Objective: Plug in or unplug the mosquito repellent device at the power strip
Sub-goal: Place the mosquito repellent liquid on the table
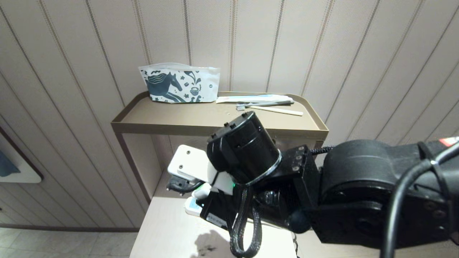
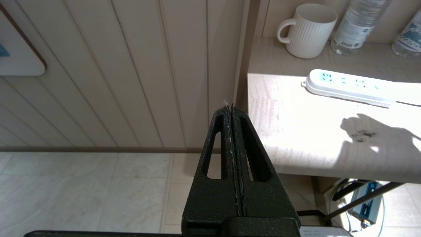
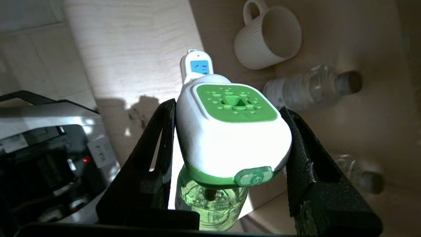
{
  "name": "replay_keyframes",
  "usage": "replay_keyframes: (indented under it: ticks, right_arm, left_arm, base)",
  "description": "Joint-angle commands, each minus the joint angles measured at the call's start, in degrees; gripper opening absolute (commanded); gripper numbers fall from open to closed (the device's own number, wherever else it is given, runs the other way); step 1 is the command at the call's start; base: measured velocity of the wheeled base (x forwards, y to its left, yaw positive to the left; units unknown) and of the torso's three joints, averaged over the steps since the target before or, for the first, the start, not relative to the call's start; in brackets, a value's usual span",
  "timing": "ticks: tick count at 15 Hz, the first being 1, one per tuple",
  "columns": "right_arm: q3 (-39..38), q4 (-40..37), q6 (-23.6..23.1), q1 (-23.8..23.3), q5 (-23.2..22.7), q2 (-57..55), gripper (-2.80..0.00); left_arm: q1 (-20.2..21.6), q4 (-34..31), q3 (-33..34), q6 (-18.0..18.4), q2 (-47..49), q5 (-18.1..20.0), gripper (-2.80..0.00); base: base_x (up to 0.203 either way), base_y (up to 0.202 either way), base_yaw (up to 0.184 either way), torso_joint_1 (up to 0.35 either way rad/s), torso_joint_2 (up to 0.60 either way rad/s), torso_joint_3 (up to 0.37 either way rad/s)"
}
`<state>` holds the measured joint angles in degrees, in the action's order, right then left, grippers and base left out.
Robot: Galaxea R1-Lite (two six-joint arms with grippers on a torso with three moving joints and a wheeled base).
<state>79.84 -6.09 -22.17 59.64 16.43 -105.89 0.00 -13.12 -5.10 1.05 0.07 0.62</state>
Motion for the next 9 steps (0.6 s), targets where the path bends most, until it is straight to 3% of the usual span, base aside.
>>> replay_keyframes:
  ticks: [1,4,9]
  right_arm:
    - [-5.64,5.23,4.39,1.35,1.47,0.98,-2.8]
    - [-11.17,16.17,10.91,1.77,5.28,0.57,-2.8]
    - [-13.94,18.04,28.0,2.1,12.26,0.65,-2.8]
  left_arm:
    - [0.0,-0.15,0.0,0.01,0.01,-0.01,-2.8]
    - [0.0,-0.15,0.0,0.01,0.01,-0.01,-2.8]
    - [0.0,-0.15,0.0,0.01,0.01,-0.01,-2.8]
  base:
    - [0.0,0.0,0.0,0.0,0.0,0.0]
    - [0.0,0.0,0.0,0.0,0.0,0.0]
    - [0.0,0.0,0.0,0.0,0.0,0.0]
